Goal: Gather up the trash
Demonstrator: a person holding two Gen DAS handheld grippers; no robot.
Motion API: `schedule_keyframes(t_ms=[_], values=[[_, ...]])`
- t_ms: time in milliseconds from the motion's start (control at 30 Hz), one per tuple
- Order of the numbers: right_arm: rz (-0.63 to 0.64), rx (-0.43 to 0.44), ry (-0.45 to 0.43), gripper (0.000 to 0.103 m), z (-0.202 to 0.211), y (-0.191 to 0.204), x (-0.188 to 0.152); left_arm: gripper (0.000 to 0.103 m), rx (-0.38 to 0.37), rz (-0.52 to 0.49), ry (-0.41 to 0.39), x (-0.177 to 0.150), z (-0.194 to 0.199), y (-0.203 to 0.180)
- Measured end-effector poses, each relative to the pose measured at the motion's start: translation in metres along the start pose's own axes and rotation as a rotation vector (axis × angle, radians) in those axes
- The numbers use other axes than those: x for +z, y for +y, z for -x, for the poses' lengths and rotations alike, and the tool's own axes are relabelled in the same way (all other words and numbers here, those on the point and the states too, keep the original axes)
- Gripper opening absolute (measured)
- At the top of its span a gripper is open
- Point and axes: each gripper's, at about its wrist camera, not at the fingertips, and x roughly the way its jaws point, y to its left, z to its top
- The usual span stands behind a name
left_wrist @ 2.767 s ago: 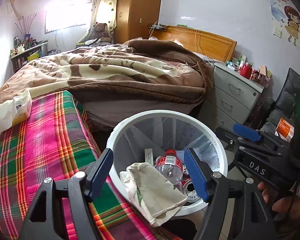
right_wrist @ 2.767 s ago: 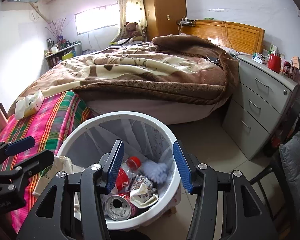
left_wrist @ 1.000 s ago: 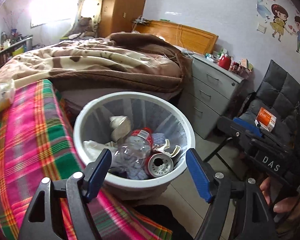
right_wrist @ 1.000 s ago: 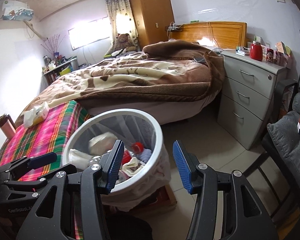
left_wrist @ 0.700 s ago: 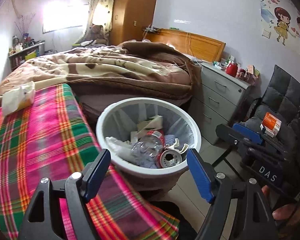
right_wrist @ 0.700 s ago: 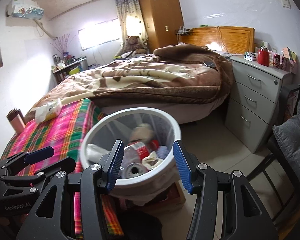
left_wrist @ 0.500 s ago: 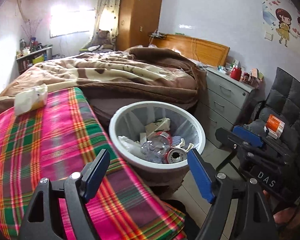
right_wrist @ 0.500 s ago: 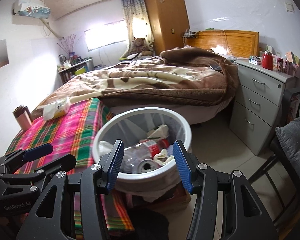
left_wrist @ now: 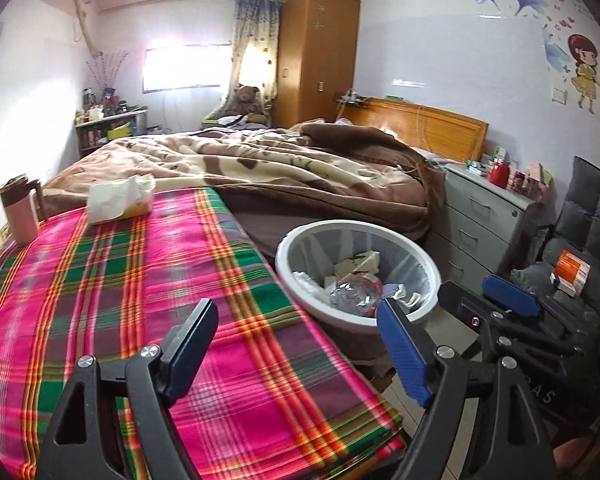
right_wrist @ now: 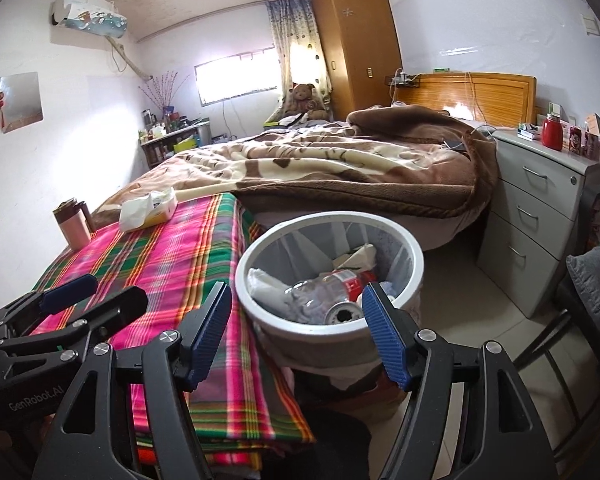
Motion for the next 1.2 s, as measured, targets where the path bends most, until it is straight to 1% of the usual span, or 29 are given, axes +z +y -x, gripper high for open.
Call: schedule_keyframes(t_ms=[133,233,367,600,1200], values=[[0.003,0.002,0.004,0.069,0.0,0.005,-0.005,0.085,0.067,0.0,-0.008,-0.005,0.003,0.005],[0.008,-0.004,0.002,0.069,0.002,0.009,-0.006,0.085,0.074,0.013,-0.014,-0.008,0.006,0.009],[0.009,-0.029,-0.005,0.069,0.004,0.011,-0.008,0.085,0.113,0.012,-0.025,-0.009,0.009,0.01],[0.012,-0.036,0.001,0.069,0.004,0.016,-0.01,0.085,0.107,0.021,-0.037,-0.011,0.014,0.012],[0.013,-0.031,0.001,0.069,0.007,0.02,-0.011,0.085,0.114,0.028,-0.039,-0.012,0.018,0.012]])
